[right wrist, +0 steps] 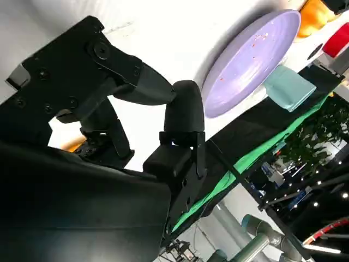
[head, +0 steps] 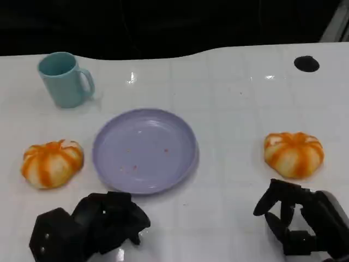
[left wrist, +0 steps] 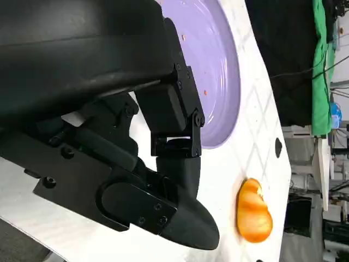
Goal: Grasp the bread from the table and place it into the plate.
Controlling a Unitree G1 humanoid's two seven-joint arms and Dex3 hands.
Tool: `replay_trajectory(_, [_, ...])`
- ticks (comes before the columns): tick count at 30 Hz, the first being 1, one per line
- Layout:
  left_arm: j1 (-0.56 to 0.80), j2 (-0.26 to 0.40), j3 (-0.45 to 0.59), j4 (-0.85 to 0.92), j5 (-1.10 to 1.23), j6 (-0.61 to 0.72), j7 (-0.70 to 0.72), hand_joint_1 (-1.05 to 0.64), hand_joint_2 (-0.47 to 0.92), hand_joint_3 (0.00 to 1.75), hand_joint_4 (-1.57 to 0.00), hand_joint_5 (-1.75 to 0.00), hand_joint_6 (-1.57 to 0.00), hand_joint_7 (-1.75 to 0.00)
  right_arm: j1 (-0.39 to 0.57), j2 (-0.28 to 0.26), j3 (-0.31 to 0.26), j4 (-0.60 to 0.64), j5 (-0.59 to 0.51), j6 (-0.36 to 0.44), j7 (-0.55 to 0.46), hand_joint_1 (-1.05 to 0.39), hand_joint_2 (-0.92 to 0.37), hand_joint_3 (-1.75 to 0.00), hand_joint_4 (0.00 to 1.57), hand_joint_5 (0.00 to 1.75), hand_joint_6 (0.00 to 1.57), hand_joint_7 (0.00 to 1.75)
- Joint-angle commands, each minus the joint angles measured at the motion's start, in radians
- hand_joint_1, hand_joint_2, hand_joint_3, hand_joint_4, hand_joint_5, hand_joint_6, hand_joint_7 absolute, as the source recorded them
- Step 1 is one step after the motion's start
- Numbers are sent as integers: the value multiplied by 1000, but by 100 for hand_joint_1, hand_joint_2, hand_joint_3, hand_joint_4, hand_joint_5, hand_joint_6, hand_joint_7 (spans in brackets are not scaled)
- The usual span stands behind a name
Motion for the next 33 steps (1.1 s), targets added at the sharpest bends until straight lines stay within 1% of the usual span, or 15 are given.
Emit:
replay_trajectory(1, [1,13,8,18,-6,-2,-10,-105,87,0,-88,-151,-127,-77,-11,-16,-6,11,9,2,0,-32,-41,-119,83,175,74,138])
replay_trajectory(7, [3,13,7,14,-3,0,-6,-105,87,0,-87,-151,-128,-78,-13,-12,-10,14,16,-6,-5,-32,-41,-119,82,175,74,137])
replay_trajectory(9, [2,13,7,16,-3,0,-6,-105,87,0,-87,-151,-128,-78,-17,-6,-16,21,25,-18,-15,-31,-42,-115,82,172,78,128])
replay_trajectory(12, [1,13,8,16,-4,3,-6,-105,87,0,-87,-151,-128,-78,-26,-3,-24,32,23,-35,-42,-30,-55,-91,81,160,83,99])
replay_trajectory(13, [1,14,7,15,-3,5,-4,-105,87,0,-87,-151,-128,-78,-28,-4,-27,33,19,-40,-53,-30,-58,-85,79,152,84,92])
replay_trajectory(14, [0,14,7,16,-2,4,-4,-105,87,0,-87,-151,-128,-78,-32,-5,-29,35,8,-45,-69,-29,-61,-79,77,131,85,76])
replay_trajectory(15, [0,14,7,17,-1,3,-4,-105,87,0,-87,-151,-128,-78,-36,-8,-30,38,-4,-51,-85,-29,-62,-76,77,119,87,65])
replay_trajectory(18, [1,13,6,16,-1,1,-4,-105,87,0,-87,-151,-127,-78,-41,-23,-30,25,-38,-41,-105,-34,-70,-59,71,89,87,34])
replay_trajectory(19, [2,13,6,14,0,2,-3,-105,87,0,-87,-151,-127,-78,-40,-30,-30,13,-50,-29,-104,-36,-75,-47,67,77,85,25])
replay_trajectory(20, [4,12,6,13,0,3,-2,-105,87,0,-88,-151,-128,-78,-39,-35,-30,5,-59,-20,-104,-39,-85,-28,64,59,82,14])
replay_trajectory(22, [4,12,6,14,-3,0,-6,-105,86,0,-87,-151,-128,-78,-38,-52,-32,-24,-87,9,-102,-43,-90,-16,59,45,77,5])
replay_trajectory(24, [4,12,7,14,-8,1,-12,-105,86,0,-87,-151,-127,-77,-40,-69,-33,-48,-119,37,-109,-48,-92,-11,51,35,67,1])
replay_trajectory(26, [4,12,7,15,-9,2,-12,-105,86,0,-87,-151,-127,-77,-41,-80,-34,-69,-133,68,-104,-52,-92,-9,45,29,59,0])
replay_trajectory(31, [2,12,6,18,-6,2,-9,-105,86,0,-87,-151,-128,-77,-43,-108,-30,-126,-171,150,-97,-56,-92,-8,37,22,50,0])
replay_trajectory(33, [2,13,6,19,-4,-1,-8,-105,86,0,-88,-151,-128,-77,-44,-123,-26,-163,-207,207,-88,-59,-92,-9,28,16,40,0])
